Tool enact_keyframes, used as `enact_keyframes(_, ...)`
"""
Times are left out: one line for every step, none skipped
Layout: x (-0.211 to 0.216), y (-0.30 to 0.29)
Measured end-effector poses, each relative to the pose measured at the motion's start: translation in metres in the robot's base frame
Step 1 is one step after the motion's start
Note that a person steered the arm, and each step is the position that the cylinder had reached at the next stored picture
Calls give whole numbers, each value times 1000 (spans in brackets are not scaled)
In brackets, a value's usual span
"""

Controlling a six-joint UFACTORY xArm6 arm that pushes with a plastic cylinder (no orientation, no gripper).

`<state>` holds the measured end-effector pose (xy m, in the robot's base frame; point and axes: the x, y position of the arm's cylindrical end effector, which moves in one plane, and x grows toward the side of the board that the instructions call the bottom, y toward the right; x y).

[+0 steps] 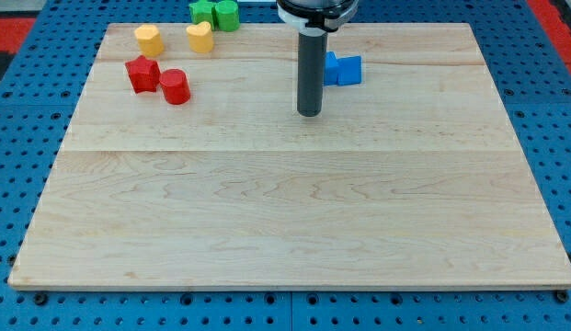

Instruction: Move the arm towards the top of the yellow hexagon

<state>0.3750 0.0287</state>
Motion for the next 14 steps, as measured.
enact_keyframes(19,27)
enact_keyframes(27,7)
enact_keyframes(69,-59)
enact_keyframes(102,-125)
enact_keyframes(115,-220)
enact_keyframes(99,-333)
enact_keyframes(96,-333)
enact_keyframes(3,-329)
enact_keyframes(-9,-333)
enact_keyframes(-42,-333)
enact_keyframes(-160,-311)
enact_keyframes(-182,-304)
enact_keyframes(-184,-293)
enact_keyframes(-183,-271)
